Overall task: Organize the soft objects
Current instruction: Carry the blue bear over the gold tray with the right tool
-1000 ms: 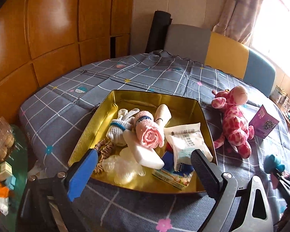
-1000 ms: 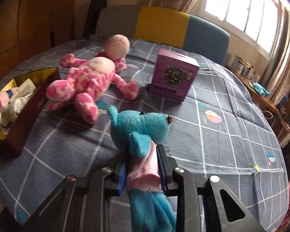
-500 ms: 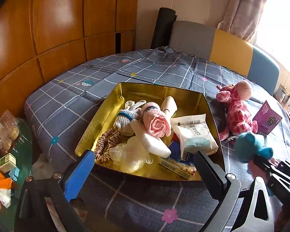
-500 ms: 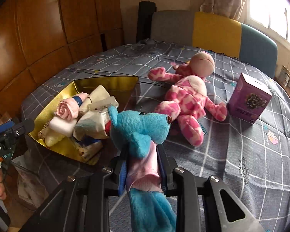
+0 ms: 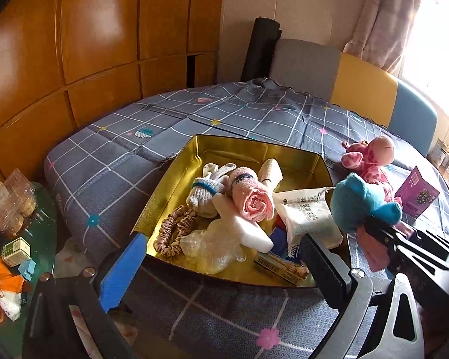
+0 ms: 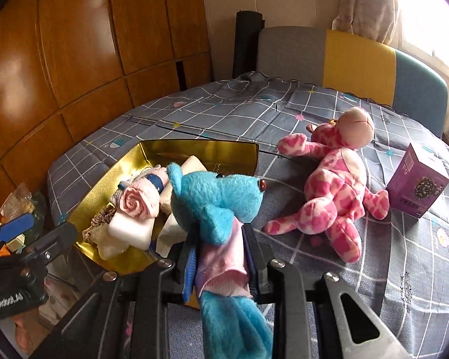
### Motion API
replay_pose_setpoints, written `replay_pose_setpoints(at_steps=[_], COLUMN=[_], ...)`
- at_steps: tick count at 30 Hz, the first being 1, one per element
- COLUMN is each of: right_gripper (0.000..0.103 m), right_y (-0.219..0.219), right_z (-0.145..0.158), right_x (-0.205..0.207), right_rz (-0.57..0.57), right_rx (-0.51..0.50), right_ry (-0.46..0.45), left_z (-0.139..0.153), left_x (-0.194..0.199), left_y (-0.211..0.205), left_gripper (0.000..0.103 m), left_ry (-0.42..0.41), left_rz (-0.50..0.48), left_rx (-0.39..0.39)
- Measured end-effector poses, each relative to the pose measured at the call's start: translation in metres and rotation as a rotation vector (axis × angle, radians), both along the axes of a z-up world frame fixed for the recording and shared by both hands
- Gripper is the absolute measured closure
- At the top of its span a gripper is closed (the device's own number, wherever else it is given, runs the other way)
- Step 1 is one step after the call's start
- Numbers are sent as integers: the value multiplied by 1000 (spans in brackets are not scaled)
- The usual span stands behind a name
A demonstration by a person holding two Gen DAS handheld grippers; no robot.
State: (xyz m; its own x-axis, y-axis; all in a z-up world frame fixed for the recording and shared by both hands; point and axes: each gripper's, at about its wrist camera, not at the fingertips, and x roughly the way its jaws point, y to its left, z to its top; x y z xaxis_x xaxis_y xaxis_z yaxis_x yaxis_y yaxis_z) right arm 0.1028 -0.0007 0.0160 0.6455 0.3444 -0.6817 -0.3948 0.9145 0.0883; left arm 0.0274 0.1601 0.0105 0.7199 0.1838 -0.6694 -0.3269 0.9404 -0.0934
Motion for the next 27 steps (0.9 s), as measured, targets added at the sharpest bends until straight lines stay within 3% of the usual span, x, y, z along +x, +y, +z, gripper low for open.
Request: replay_pose_setpoints(at_steps=[21,27], right_gripper=[76,76], right_y=[52,73], right_z=[12,-1], right_x=[34,51], right_rz=[15,17], right_rx=[20,-24], right_ry=[2,49], left_z=[-11,-18], left_x=[-4,-3], left_y=[30,41], left_gripper=[0,0], left_ry=[26,37], left_rz=[80,101], left_rx=[6,-13])
